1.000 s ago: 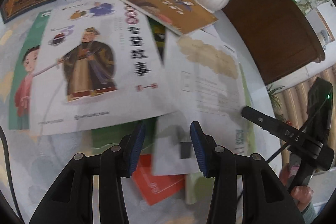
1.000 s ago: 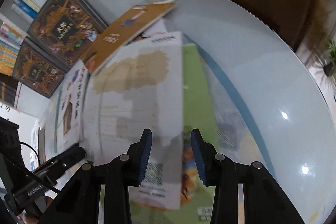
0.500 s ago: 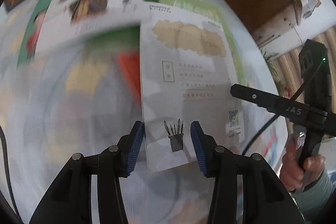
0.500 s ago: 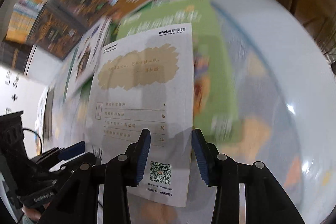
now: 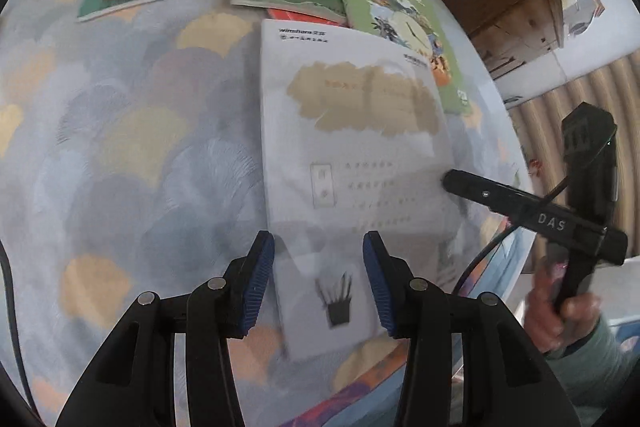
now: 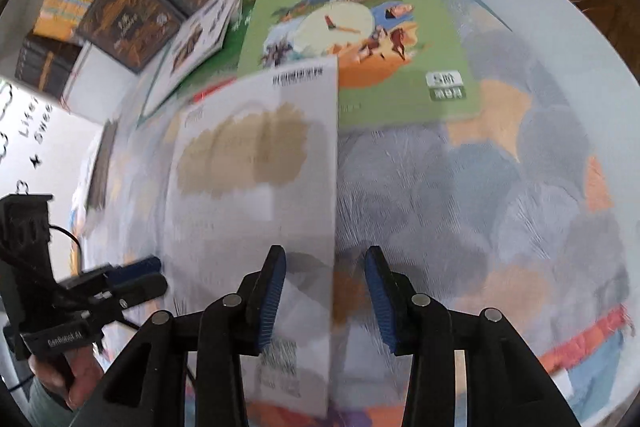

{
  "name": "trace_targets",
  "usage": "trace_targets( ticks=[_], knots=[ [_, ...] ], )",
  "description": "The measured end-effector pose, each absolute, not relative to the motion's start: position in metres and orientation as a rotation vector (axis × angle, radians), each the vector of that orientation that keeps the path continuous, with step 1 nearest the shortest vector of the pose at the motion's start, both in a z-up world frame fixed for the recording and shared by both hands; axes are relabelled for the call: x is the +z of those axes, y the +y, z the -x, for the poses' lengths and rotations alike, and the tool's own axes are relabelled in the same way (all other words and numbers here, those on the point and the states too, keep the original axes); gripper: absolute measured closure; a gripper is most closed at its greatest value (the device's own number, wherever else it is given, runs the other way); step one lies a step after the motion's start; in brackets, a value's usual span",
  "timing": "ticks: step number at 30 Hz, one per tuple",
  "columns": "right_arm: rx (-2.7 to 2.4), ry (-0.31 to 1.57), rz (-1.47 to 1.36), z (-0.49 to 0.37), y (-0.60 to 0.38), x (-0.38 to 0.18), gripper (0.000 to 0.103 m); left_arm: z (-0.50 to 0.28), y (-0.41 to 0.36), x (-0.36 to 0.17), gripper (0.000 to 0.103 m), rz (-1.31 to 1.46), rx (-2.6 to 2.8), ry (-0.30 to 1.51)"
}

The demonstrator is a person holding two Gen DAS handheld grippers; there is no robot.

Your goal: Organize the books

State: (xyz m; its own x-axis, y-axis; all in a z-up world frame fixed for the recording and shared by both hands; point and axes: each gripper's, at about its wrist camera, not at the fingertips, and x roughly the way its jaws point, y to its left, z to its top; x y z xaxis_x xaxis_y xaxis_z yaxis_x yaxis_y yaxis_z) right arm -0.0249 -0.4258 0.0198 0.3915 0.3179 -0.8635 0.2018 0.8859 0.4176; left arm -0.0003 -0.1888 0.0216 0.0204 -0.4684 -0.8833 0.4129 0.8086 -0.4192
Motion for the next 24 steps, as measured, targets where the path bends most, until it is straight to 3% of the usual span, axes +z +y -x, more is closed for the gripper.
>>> trace_targets(
  ticks=[8,12,15,24],
  knots=[
    [0.139,1.105,-0.637,0.028,-0.422,0.038,0.055,-0.001,-0.192,0.015,0.060,0.042,-0.734,1.365],
    [0.308,0.975,-0.801,0.039,-0.422,0.080,0.057,-0.002,-0.171,0.016,0.060,0.079,-0.763,1.373],
    [0.387,0.929,-0.756,0.034,-0.391,0.111,0.057,-0.005,-0.151,0.026,0.060,0.121,-0.763,1.352],
    [0.621,0.953,-0.693,-0.002,-0.257,0.136,0.057,-0.024,-0.006,0.083,0.060,0.291,-0.522,1.161]
  ],
)
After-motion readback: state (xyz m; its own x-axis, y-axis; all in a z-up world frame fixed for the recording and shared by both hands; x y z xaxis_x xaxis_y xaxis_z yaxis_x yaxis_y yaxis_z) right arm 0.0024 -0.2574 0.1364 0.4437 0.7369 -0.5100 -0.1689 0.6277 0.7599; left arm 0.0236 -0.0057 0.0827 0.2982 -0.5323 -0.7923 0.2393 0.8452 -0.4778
